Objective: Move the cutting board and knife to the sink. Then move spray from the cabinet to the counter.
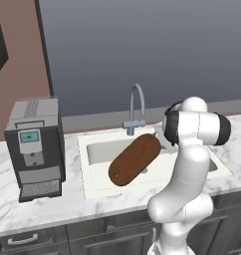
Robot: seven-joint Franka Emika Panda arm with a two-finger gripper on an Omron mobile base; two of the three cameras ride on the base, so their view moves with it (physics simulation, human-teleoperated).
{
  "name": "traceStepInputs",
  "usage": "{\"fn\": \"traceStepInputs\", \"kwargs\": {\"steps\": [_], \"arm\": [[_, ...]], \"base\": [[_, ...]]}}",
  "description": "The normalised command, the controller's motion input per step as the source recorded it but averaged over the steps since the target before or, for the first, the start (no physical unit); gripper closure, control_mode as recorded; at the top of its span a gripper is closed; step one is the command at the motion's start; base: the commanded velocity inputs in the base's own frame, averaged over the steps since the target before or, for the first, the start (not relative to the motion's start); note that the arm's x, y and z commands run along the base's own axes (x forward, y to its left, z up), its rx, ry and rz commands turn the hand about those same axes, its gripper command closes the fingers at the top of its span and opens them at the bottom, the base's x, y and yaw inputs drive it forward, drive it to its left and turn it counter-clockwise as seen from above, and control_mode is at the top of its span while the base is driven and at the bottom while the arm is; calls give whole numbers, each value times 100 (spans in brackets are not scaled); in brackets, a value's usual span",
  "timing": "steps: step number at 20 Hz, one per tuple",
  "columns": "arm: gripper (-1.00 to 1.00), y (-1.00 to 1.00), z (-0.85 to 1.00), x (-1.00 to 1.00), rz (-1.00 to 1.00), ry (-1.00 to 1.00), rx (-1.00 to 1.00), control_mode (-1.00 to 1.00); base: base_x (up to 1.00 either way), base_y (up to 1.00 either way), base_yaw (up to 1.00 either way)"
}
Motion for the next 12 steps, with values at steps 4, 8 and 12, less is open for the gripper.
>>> {"fn": "traceStepInputs", "kwargs": {"steps": [4,8,12], "arm": [[-100,-2,15,-8,-3,16,-3,-100],[-100,-13,10,-17,-1,20,-6,-100],[-100,-13,6,-13,0,19,-6,-100]], "base": [[0,0,0],[0,0,0],[0,0,0]]}}
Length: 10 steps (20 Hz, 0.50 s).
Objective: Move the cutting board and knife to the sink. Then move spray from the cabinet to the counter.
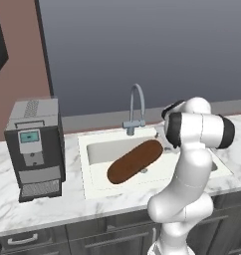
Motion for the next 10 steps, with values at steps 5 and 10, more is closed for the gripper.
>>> {"fn": "traceStepInputs", "kwargs": {"steps": [5,10], "arm": [[-100,-16,2,-20,0,15,-6,-100],[-100,-14,11,-16,0,13,-6,-100]], "base": [[0,0,0],[0,0,0]]}}
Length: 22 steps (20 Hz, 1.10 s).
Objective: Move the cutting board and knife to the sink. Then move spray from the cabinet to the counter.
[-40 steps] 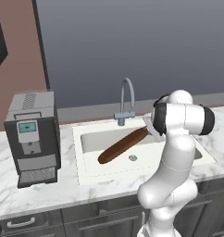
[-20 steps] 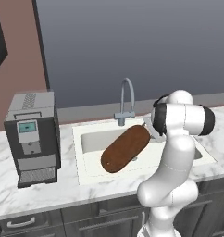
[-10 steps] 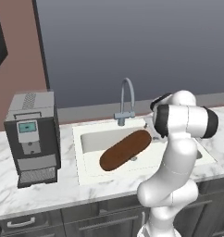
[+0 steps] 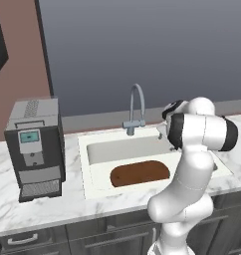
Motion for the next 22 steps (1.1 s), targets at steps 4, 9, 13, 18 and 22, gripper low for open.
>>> {"fn": "traceStepInputs", "kwargs": {"steps": [4,9,13,18,22], "arm": [[-100,-1,27,-34,0,13,-8,-100],[-100,1,38,-74,-6,18,-10,-100],[-100,6,41,-100,-8,14,-10,-100],[-100,27,45,-100,-4,3,-13,-100],[-100,61,47,-97,0,0,-18,-100]], "base": [[0,0,0],[0,0,0],[0,0,0],[0,0,0],[0,0,0]]}}
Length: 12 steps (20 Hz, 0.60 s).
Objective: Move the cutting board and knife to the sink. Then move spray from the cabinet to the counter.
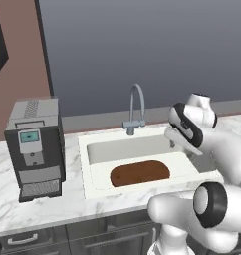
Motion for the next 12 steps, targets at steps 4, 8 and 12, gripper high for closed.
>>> {"fn": "traceStepInputs", "kwargs": {"steps": [4,8,12], "arm": [[-100,58,63,-85,5,-3,-19,-100],[-100,38,75,-72,4,0,-12,-100],[-100,5,62,-28,-10,12,-2,-100]], "base": [[0,0,0],[0,0,0],[0,0,0]]}}
